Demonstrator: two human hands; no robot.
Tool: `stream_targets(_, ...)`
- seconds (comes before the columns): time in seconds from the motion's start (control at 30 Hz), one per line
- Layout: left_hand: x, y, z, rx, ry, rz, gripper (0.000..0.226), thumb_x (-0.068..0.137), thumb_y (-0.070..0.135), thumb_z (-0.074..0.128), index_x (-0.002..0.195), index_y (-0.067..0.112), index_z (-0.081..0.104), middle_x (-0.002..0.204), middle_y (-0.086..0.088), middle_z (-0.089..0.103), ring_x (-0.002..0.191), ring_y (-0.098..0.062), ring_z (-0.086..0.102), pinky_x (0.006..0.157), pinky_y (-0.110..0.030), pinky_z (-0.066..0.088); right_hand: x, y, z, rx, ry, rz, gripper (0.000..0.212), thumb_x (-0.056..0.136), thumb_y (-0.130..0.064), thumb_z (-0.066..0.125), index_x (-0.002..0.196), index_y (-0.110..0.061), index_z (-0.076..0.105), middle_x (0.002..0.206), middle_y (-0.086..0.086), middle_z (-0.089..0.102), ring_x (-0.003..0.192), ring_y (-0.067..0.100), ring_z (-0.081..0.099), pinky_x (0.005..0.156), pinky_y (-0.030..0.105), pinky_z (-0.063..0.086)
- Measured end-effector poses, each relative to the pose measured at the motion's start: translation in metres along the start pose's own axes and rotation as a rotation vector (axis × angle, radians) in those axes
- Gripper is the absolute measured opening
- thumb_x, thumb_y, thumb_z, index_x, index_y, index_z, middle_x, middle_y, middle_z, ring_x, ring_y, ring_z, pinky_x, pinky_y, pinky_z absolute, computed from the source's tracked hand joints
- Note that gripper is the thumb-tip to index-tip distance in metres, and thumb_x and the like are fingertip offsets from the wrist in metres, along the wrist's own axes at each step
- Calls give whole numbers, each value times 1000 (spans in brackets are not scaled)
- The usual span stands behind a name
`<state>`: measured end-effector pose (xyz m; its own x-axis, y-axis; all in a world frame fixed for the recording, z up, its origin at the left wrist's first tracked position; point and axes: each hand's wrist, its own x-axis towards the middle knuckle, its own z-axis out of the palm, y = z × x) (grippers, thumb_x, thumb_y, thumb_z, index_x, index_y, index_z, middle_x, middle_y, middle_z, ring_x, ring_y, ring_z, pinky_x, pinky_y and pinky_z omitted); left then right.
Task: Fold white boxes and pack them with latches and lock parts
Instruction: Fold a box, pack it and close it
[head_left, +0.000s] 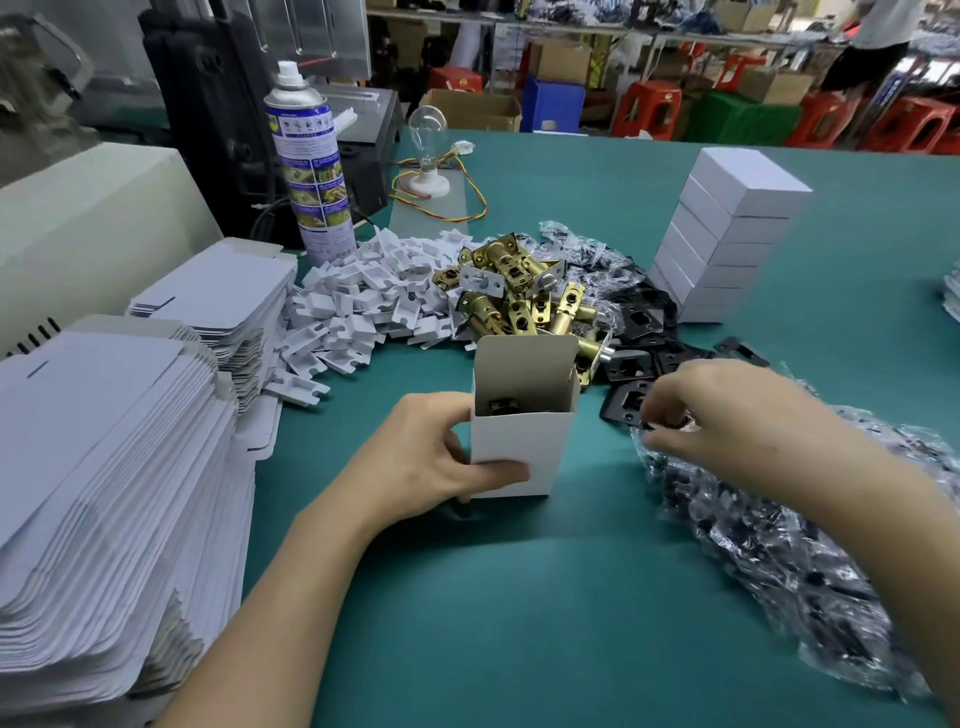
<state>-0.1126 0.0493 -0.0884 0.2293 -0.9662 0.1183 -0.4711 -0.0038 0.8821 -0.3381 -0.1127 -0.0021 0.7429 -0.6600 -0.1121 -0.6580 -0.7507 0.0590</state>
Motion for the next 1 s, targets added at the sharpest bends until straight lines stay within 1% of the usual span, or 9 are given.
stream_targets(0.1,0,0,1,-16,5,4,28,76,32,88,90,50,71,85,11,74,54,-22,69,55,-37,56,5,0,17,-74,24,-6,36,94,-52,64,127,-36,65,115,-7,59,115,17,56,85,33,51)
stream_targets(0.17,0,0,1,-21,0,8,28,76,34,87,91,51,71,87,10,74,56,-27,68,55,-37,57,9,0,24,-109,15,-15,35,97,-49,62,130,-38,64,118,-7,59,119,18,54,83,31,45)
stream_targets(0.3,0,0,1,-20,-8,13,27,73,41,86,90,55,70,87,15,73,57,-25,69,56,-34,57,14,-1,33,-85,1,-50,17,98,-34,63,113,-34,71,114,-7,61,116,19,53,90,32,50)
stream_targets(0.43,0,0,1,-7,-9,18,27,73,43,86,92,53,70,89,15,73,58,-20,69,58,-30,55,18,-4,32,-27,57,-95,2,96,-30,66,94,-31,66,101,-10,55,104,17,54,83,33,49)
stream_targets(0.53,0,-1,0,17,-11,18,30,75,37,88,93,54,70,90,15,73,59,-19,70,59,-28,54,16,-5,18,290,244,-87,8,97,-27,67,90,-29,64,95,-12,59,89,14,61,72,30,46)
stream_targets(0.63,0,0,-1,17,-12,13,28,72,46,86,92,56,68,90,17,72,59,-16,70,59,-30,56,3,-13,-6,845,458,-126,6,97,-17,69,93,-22,67,85,-6,73,76,8,69,65,21,52)
stream_targets(0.77,1,-1,0,4,-7,10,27,69,54,82,93,55,69,92,13,73,59,-20,71,61,-37,58,-11,-33,-29,1354,492,-295,6,98,-5,65,96,-10,67,82,-3,75,71,6,68,64,20,56)
stream_targets(0.83,1,-1,1,3,-7,20,28,71,49,85,93,56,69,91,13,73,60,-24,71,60,-39,59,-12,-48,-27,1304,526,-330,9,95,-3,69,94,-11,67,83,-3,75,73,9,70,67,23,58)
stream_targets(1.0,1,-2,1,-3,-10,19,28,71,50,84,95,53,70,88,12,73,58,-25,71,60,-40,59,-5,-66,-8,602,762,-461,5,94,-2,71,95,-6,69,87,1,68,80,21,63,72,39,52)
